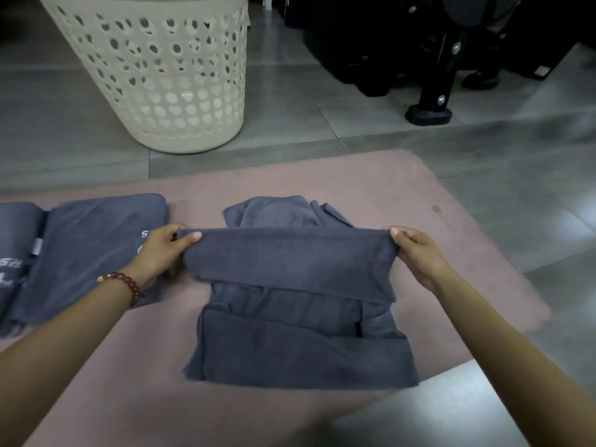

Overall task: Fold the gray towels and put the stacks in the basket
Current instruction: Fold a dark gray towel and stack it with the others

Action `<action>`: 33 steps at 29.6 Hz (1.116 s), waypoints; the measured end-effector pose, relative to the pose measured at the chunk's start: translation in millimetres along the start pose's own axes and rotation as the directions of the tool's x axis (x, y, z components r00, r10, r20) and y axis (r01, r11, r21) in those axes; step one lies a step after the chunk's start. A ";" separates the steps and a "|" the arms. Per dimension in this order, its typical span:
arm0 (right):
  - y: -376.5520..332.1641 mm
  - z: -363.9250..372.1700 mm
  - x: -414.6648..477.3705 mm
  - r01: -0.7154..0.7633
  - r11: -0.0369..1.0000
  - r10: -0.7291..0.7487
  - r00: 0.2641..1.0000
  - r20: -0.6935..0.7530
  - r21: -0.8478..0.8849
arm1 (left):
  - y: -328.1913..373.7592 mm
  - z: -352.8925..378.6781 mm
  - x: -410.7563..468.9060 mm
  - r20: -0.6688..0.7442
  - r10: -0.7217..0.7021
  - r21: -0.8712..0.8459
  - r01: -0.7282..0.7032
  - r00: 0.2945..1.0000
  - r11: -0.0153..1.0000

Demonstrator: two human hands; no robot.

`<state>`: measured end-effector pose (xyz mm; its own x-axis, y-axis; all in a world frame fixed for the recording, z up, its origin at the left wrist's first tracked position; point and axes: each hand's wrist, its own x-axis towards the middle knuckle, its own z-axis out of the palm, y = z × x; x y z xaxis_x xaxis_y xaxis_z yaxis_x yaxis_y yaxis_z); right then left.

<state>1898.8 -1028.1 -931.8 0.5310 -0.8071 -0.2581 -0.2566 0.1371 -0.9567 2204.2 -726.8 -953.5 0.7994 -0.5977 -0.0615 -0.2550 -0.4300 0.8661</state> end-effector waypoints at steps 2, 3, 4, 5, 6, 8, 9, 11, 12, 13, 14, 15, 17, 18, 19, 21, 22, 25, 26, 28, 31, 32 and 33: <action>-2.6 1.4 -1.0 0.106 0.994 -0.104 0.992 -0.074 0.021 | 5.6 4.1 0.6 -0.073 0.043 -0.010 -0.044 0.996 0.999; -5.9 4.1 -2.4 0.149 0.988 -0.145 0.983 -0.110 0.026 | 8.4 6.5 1.7 -0.109 0.057 -0.028 -0.061 0.992 0.998; -10.6 7.0 -4.5 0.195 0.981 -0.190 0.970 -0.154 0.015 | 11.0 9.1 3.2 -0.153 0.076 -0.045 -0.084 0.985 0.995; -16.6 10.3 -6.0 0.249 0.968 -0.248 0.948 -0.200 -0.021 | 15.0 11.6 4.2 -0.207 0.093 -0.061 -0.108 0.974 0.992; -22.8 12.7 -6.1 0.305 0.947 -0.320 0.917 -0.238 -0.098 | 19.5 13.3 5.5 -0.266 0.106 -0.073 -0.130 0.958 0.989; -33.7 15.0 -3.0 0.365 0.877 -0.443 0.865 -0.234 -0.312 | 29.3 14.6 8.4 -0.345 0.134 -0.071 -0.168 0.929 0.983; -36.9 15.5 -1.2 0.353 0.843 -0.458 0.867 -0.198 -0.405 | 32.0 14.8 9.9 -0.346 0.150 -0.061 -0.182 0.926 0.981; -36.7 14.5 5.3 0.245 0.836 -0.362 0.918 -0.159 -0.491 | 31.1 16.1 12.7 -0.275 0.147 -0.031 -0.161 0.950 0.986; -34.3 12.3 8.6 0.163 0.857 -0.266 0.952 -0.149 -0.489 | 27.4 16.8 14.2 -0.222 0.117 -0.004 -0.121 0.968 0.993; -31.4 10.4 10.7 0.078 0.873 -0.155 0.980 -0.121 -0.481 | 23.0 17.5 14.7 -0.171 0.080 0.030 -0.076 0.982 0.997; -27.8 7.2 10.3 -0.008 0.881 -0.034 0.996 -0.079 -0.473 | 17.1 19.0 15.0 -0.124 0.046 0.065 -0.038 0.991 0.997; -24.3 6.4 9.0 -0.087 0.877 0.086 0.996 -0.024 -0.472 | 11.3 18.7 14.9 -0.085 0.028 0.095 -0.020 0.996 0.995; -14.5 4.2 7.9 -0.169 0.863 0.217 0.975 0.047 -0.476 | 5.4 17.9 13.8 -0.048 0.027 0.115 -0.021 0.999 0.993; -11.1 4.7 11.1 -0.176 0.877 0.218 0.975 0.044 -0.446 | 6.3 17.4 14.6 -0.053 0.037 0.109 -0.031 0.998 0.994; -9.6 6.6 14.3 -0.169 0.905 0.192 0.981 0.021 -0.390 | 8.8 16.6 16.2 -0.081 0.047 0.093 -0.039 0.996 0.995; -11.7 12.8 26.4 -0.124 0.965 0.121 0.992 -0.025 -0.232 | 19.7 14.2 25.1 -0.179 0.072 0.055 -0.063 0.981 0.997; -15.1 15.6 32.2 -0.104 0.980 0.100 0.994 -0.034 -0.169 | 26.6 12.7 31.1 -0.237 0.091 0.045 -0.082 0.967 0.996; -15.5 38.9 53.2 -0.066 0.992 0.066 0.998 -0.005 -0.107 | 28.0 5.4 57.9 -0.315 0.123 0.038 -0.117 0.941 0.992; -12.1 46.5 61.9 -0.051 0.990 0.053 0.999 0.012 -0.131 | 23.9 8.2 66.9 -0.308 0.109 0.038 -0.103 0.945 0.994; -2.0 55.8 81.1 0.028 0.946 -0.010 0.998 0.058 -0.324 | 7.7 23.3 80.9 -0.266 0.051 0.063 -0.036 0.963 0.997; 23.0 61.4 105.3 0.171 0.716 -0.061 0.981 0.184 -0.677 | -14.0 49.1 91.6 -0.175 -0.063 0.097 0.081 0.983 0.992; 32.6 61.0 110.4 0.196 0.658 -0.053 0.975 0.214 -0.727 | -19.6 57.4 94.6 -0.138 -0.080 0.100 0.094 0.987 0.991; 41.9 60.1 114.4 0.238 0.624 -0.079 0.967 0.243 -0.744 | -26.6 65.6 97.6 -0.118 -0.062 0.114 0.076 0.991 0.991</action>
<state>1997.3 -1080.2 -1009.5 0.7301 -0.6515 -0.2062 -0.6343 -0.5339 -0.5591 2253.3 -818.1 -1015.1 0.8722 -0.4859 -0.0564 -0.2539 -0.5483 0.7968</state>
